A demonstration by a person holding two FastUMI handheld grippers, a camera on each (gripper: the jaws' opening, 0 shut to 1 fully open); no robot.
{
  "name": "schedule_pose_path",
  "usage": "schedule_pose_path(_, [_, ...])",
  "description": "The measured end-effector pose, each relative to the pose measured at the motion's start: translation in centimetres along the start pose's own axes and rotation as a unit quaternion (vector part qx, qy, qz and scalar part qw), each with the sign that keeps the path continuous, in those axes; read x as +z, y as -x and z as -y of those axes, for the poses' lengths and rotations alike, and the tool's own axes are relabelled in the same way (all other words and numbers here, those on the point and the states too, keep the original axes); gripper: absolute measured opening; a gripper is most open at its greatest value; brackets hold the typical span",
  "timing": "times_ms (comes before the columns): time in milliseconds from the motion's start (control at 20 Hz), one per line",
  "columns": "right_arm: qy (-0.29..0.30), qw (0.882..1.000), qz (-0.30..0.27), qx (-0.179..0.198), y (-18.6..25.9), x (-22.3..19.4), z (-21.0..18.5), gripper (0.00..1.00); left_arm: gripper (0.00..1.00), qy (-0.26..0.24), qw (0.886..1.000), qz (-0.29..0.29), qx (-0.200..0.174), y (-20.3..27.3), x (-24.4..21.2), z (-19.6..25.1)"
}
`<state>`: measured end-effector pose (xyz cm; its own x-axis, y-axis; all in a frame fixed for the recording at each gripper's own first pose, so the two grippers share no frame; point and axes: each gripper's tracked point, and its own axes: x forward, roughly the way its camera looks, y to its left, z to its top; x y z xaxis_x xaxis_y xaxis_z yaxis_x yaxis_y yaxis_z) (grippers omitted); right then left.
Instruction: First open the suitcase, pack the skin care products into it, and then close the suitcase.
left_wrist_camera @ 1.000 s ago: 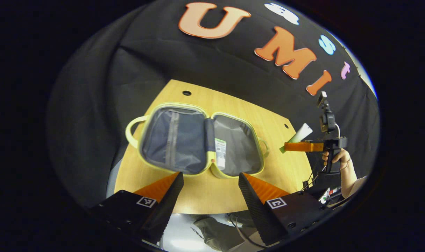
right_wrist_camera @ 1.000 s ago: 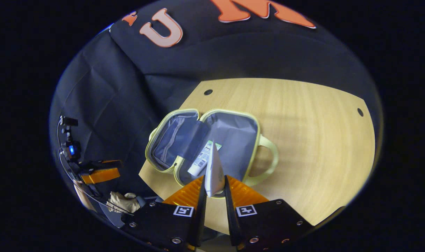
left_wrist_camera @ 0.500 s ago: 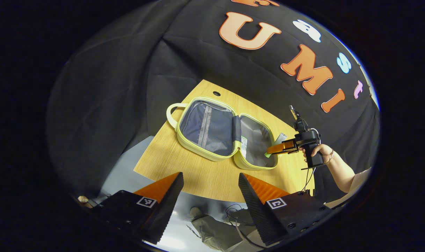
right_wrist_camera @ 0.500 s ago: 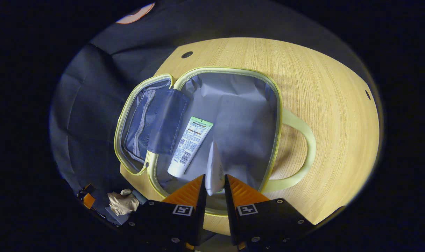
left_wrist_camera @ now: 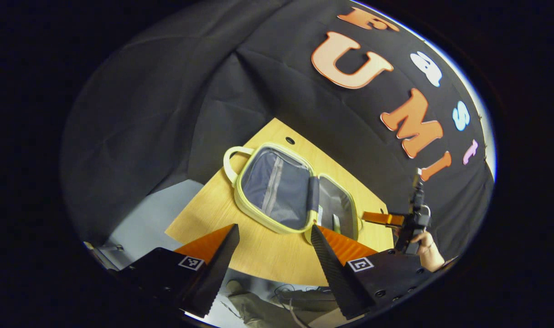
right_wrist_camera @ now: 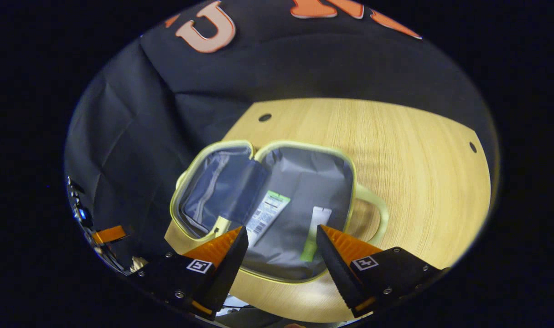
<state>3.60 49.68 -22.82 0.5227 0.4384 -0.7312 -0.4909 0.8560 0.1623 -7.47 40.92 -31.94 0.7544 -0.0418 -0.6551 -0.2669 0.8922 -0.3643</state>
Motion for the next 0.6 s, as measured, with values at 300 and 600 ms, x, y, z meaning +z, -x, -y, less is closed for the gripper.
schedule_pose_path(300, [0.032,0.991,0.129,-0.033,6.6,3.3,1.0,0.95,0.98,0.052,0.998,0.024,-0.009,-7.0,6.1,-5.6])
schedule_pose_path(600, [0.004,0.984,0.16,-0.075,11.6,4.2,3.8,0.96,0.98,0.114,0.993,-0.007,-0.022,-17.7,8.2,-10.1])
